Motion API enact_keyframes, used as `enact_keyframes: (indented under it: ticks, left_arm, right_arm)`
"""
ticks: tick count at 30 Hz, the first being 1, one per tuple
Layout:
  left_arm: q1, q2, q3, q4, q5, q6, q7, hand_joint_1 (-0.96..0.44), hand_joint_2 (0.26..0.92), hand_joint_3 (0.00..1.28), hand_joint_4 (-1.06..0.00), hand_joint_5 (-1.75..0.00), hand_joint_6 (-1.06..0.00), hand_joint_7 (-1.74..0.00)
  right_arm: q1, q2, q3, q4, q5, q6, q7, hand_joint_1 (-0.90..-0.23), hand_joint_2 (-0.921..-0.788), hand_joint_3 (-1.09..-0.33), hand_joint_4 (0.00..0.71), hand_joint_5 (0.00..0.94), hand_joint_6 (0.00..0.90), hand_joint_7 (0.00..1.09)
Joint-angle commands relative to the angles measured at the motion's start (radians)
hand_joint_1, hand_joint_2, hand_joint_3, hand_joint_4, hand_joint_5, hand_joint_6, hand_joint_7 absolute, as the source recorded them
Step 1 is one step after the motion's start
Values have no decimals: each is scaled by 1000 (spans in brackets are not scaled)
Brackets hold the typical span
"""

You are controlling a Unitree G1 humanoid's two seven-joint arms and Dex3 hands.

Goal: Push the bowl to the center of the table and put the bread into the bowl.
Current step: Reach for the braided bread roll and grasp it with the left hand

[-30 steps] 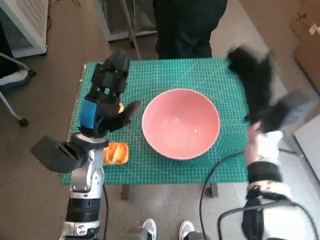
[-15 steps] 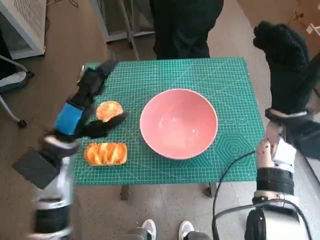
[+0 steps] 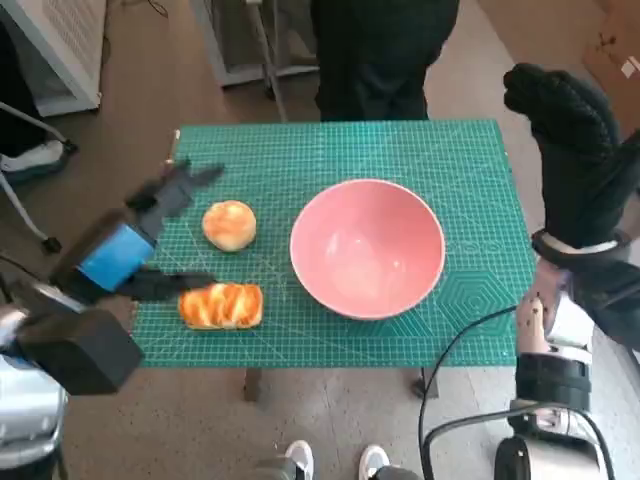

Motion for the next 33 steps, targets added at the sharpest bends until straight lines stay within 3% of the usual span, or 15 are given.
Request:
enact_keyframes:
  ticks: [1, 8, 20, 26, 33]
  left_arm:
    - [26, 40, -42, 44, 64, -29, -5, -222, 759, 0, -57, -3, -236, -79]
    - [40, 62, -85, 124, 125, -85, 3, -230, 759, 0, -79, -8, -267, -56]
    - [29, 57, -181, 253, 219, -128, 1, -284, 763, 2, -112, -6, -293, -25]
    - [-7, 39, -249, 354, 264, -133, 8, -301, 770, 4, -108, -1, -296, -15]
    - [-76, 2, -331, 545, 322, -148, 46, -307, 783, 7, -110, -2, -289, -5]
  right_arm:
    - [25, 9, 7, -1, 1, 17, -14, -449, -921, -436, 380, 9, 447, 20]
    - [24, 14, 14, -2, -13, 18, -30, -458, -921, -435, 378, 5, 448, 18]
    - [26, 18, 26, -8, -9, 26, -33, -459, -921, -436, 375, 2, 453, 18]
    - [26, 18, 30, -4, -17, 21, -37, -460, -921, -436, 377, 2, 455, 18]
    - [24, 13, 28, -3, -5, 29, -29, -463, -921, -434, 377, 2, 456, 17]
